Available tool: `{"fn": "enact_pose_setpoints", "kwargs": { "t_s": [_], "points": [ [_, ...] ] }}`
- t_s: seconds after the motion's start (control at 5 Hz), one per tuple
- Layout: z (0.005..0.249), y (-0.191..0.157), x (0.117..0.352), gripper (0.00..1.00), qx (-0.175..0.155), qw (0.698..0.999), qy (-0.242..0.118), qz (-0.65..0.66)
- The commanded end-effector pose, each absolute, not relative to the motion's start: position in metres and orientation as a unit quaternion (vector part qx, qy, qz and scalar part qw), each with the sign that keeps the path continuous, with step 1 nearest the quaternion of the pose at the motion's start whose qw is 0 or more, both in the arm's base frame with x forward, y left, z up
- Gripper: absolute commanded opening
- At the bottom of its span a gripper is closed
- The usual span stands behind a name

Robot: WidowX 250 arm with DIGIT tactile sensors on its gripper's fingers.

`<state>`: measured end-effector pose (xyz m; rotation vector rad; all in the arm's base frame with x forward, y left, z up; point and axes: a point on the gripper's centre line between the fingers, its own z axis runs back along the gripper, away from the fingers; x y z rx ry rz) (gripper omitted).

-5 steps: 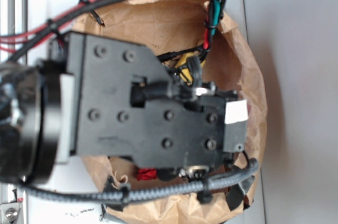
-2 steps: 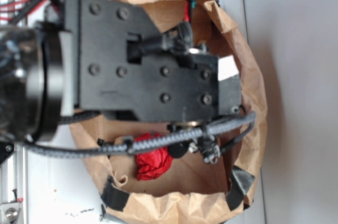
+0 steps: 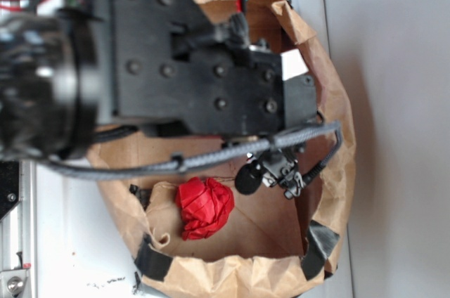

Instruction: Grab the green sponge.

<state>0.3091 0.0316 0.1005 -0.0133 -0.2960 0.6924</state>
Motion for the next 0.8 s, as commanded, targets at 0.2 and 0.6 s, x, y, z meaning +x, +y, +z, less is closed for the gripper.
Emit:
{"fn": "enact_pose_setpoints", "kwargs": {
  "t_s": [0.2,0.6],
  "points": [
    [0.089,0.046,0.334,1.0,-0.002,0.898,-0.199,0.392],
    [0.091,0.044,0.337,1.0,0.023,0.902,-0.211,0.377]
  ]
}}
